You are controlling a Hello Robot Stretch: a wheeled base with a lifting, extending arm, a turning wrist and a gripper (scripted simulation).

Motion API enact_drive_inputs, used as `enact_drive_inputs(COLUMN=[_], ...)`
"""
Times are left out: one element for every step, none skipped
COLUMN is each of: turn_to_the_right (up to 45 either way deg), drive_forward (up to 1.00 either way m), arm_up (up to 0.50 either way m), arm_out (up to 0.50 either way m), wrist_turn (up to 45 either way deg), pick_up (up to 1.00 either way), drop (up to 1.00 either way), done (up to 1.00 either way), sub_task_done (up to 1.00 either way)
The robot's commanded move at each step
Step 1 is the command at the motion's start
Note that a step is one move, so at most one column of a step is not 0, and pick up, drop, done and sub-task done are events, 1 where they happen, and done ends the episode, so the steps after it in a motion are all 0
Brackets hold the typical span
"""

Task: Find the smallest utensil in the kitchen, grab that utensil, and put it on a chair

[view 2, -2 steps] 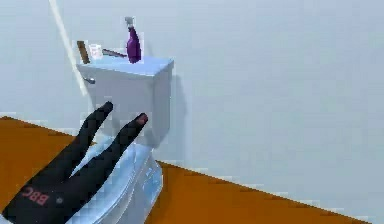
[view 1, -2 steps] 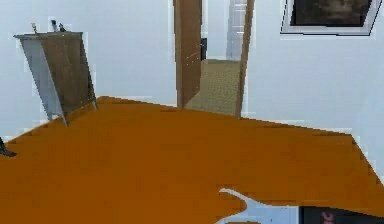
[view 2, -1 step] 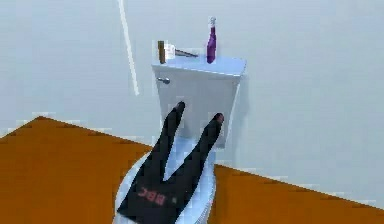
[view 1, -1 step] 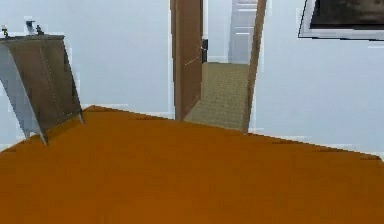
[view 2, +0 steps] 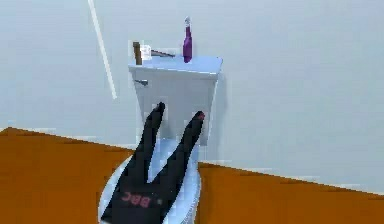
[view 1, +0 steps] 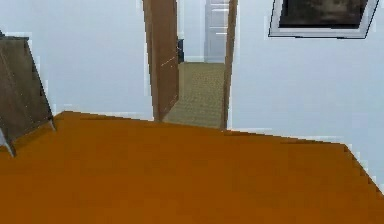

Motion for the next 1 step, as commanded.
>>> enact_drive_inputs(turn_to_the_right=[0.0], drive_forward=[1.0], arm_up=[0.0], arm_out=[0.0], wrist_turn=[0.0], pick_up=[0.0], drop=[0.0], done=[0.0], sub_task_done=[0.0])
